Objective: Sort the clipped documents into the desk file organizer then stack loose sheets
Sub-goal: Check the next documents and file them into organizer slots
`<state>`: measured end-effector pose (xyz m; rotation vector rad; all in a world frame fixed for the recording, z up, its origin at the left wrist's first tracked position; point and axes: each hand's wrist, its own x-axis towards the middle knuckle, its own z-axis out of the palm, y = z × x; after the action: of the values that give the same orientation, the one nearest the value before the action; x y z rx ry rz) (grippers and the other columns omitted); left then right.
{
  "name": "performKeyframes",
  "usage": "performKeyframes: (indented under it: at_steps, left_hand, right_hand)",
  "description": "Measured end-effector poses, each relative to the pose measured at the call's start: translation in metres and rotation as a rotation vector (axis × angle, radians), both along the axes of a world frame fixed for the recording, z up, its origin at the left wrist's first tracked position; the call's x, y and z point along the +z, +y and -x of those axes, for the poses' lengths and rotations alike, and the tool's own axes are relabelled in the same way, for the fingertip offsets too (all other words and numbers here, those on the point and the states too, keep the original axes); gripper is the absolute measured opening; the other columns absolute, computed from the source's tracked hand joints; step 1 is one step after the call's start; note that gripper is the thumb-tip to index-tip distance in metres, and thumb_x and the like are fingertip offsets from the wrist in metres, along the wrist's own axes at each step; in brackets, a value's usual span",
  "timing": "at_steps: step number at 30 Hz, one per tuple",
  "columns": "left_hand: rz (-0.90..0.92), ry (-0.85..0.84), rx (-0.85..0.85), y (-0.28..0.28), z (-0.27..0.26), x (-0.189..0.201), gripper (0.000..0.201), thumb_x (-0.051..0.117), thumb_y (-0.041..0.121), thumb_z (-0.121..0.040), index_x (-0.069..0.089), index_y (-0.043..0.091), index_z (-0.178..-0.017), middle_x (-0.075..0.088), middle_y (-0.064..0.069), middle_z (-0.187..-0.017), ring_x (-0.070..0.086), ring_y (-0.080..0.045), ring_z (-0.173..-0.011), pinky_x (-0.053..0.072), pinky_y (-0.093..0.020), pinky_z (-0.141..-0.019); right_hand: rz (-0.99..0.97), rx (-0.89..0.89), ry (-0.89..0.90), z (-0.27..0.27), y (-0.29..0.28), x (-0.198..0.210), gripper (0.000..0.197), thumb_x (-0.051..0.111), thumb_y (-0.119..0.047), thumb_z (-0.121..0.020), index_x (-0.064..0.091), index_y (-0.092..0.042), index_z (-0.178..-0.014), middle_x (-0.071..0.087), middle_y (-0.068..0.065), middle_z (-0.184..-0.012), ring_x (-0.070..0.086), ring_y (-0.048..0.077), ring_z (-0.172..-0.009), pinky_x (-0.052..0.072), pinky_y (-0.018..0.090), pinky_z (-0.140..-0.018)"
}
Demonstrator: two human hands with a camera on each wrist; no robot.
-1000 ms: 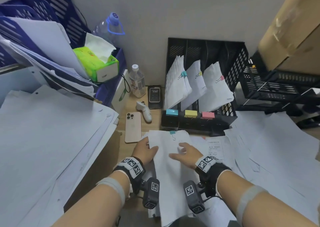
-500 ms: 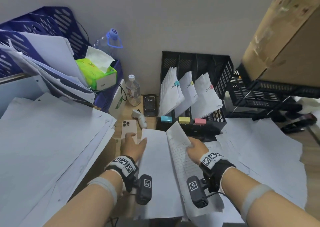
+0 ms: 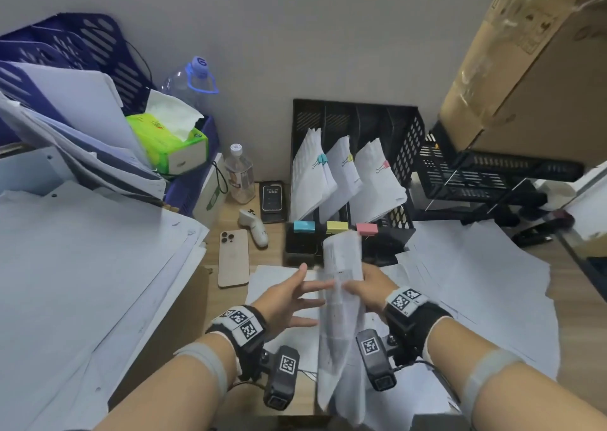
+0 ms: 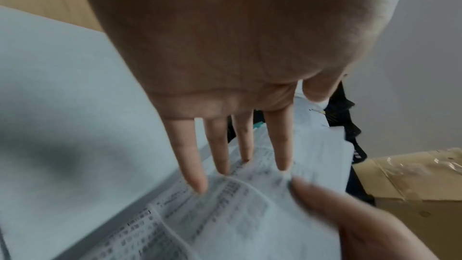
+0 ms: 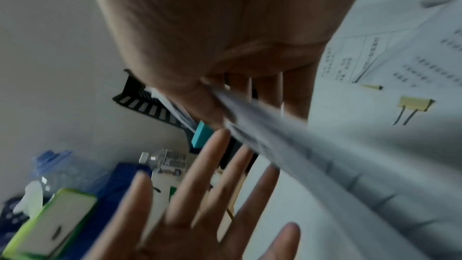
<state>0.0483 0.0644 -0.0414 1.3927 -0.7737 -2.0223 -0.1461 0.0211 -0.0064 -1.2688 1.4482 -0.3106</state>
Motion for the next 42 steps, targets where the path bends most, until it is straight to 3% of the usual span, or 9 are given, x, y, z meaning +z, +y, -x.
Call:
performKeyframes:
  at_steps: [5,9,23,29,32,35,37,40,42]
  left_hand:
    - [0.1,-0.161,0.088,-0.004,-0.017,-0.015,0.045,0.075,0.025,-0.09,0.056,0.02,-0.131,0.07,-0.008,-0.128,0.067,-0.028,-0.118,0.055,-0.051,-0.1]
    - [0.043,-0.056,0.003,-0.003,-0.019,-0.019,0.034,0.07,0.014,-0.093,0.064,0.008,-0.126,0.075,-0.015,-0.121,0.071,-0.035,-0.113,0.053,-0.056,-0.101]
    - [0.086,-0.286,-0.23,0.012,-0.018,-0.021,0.021,0.066,0.02,-0.096,0.07,0.019,-0.117,0.08,-0.001,-0.108,0.077,-0.018,-0.097,0.063,-0.032,-0.072]
    - [0.394,-0.559,-0.09,-0.011,-0.002,0.01,0.019,0.055,0.023,-0.102,0.071,0.015,-0.1,0.077,-0.018,-0.102,0.07,-0.024,-0.079,0.057,-0.033,-0.063]
    - [0.588,-0.561,-0.086,-0.029,0.011,0.033,0.026,0.049,0.015,-0.103,0.07,0.028,-0.094,0.077,-0.009,-0.087,0.069,-0.019,-0.071,0.059,-0.035,-0.061]
    - [0.749,-0.64,-0.181,-0.043,0.027,0.046,0.027,0.048,0.019,-0.098,0.065,0.037,-0.085,0.068,0.009,-0.08,0.069,-0.02,-0.076,0.062,-0.043,-0.073]
    - [0.785,-0.55,-0.204,-0.049,0.041,0.059,0.021,0.053,0.024,-0.099,0.065,0.039,-0.09,0.064,0.014,-0.087,0.069,-0.022,-0.085,0.062,-0.041,-0.074]
    - [0.792,-0.377,-0.227,-0.059,0.051,0.075,0.03,0.05,0.04,-0.103,0.059,0.047,-0.13,0.058,0.018,-0.111,0.068,-0.013,-0.105,0.061,-0.028,-0.073]
    - [0.748,-0.397,-0.175,-0.077,0.048,0.076,0.038,0.045,0.042,-0.104,0.05,0.046,-0.141,0.057,0.013,-0.121,0.065,-0.01,-0.11,0.061,-0.034,-0.084]
  right_hand:
    - [-0.046,-0.167,-0.138,0.028,-0.006,0.011,0.027,0.052,0.003,-0.092,0.065,-0.016,-0.104,0.072,0.01,-0.11,0.068,0.026,-0.102,0.053,0.045,-0.089]
    - [-0.006,-0.184,-0.04,0.038,-0.009,0.005,0.026,0.055,-0.003,-0.091,0.067,-0.023,-0.102,0.072,0.007,-0.113,0.066,0.026,-0.106,0.05,0.049,-0.097]
    - [0.08,-0.232,0.098,0.045,-0.012,-0.021,0.01,0.063,-0.017,-0.091,0.07,-0.015,-0.098,0.072,0.008,-0.109,0.066,0.027,-0.099,0.051,0.044,-0.094]
    - [0.487,-0.484,0.266,0.029,-0.023,0.019,0.054,0.079,-0.03,-0.074,0.042,-0.013,-0.11,0.051,0.008,-0.11,0.057,0.024,-0.088,0.043,0.028,-0.068]
    - [0.331,-0.198,0.032,0.011,-0.026,0.052,0.077,0.077,-0.051,-0.072,0.035,-0.017,-0.126,0.054,0.001,-0.102,0.062,0.017,-0.088,0.051,0.028,-0.064]
    - [0.336,-0.067,0.017,-0.01,-0.03,0.07,0.119,0.074,-0.073,-0.056,0.014,-0.028,-0.148,0.046,0.003,-0.137,0.056,0.022,-0.117,0.056,0.043,-0.088]
    - [0.43,-0.13,0.155,-0.013,-0.039,0.074,0.105,0.073,-0.063,-0.066,0.02,-0.023,-0.147,0.038,0.007,-0.143,0.051,0.026,-0.123,0.049,0.045,-0.098]
    - [0.567,-0.191,0.259,-0.001,-0.058,0.087,0.036,0.051,-0.012,-0.084,0.048,-0.008,-0.12,0.051,0.012,-0.123,0.058,0.028,-0.094,0.052,0.039,-0.084]
    - [0.62,-0.19,0.229,0.011,-0.069,0.1,0.022,0.044,-0.003,-0.082,0.054,-0.008,-0.102,0.056,0.009,-0.111,0.059,0.028,-0.09,0.053,0.042,-0.082]
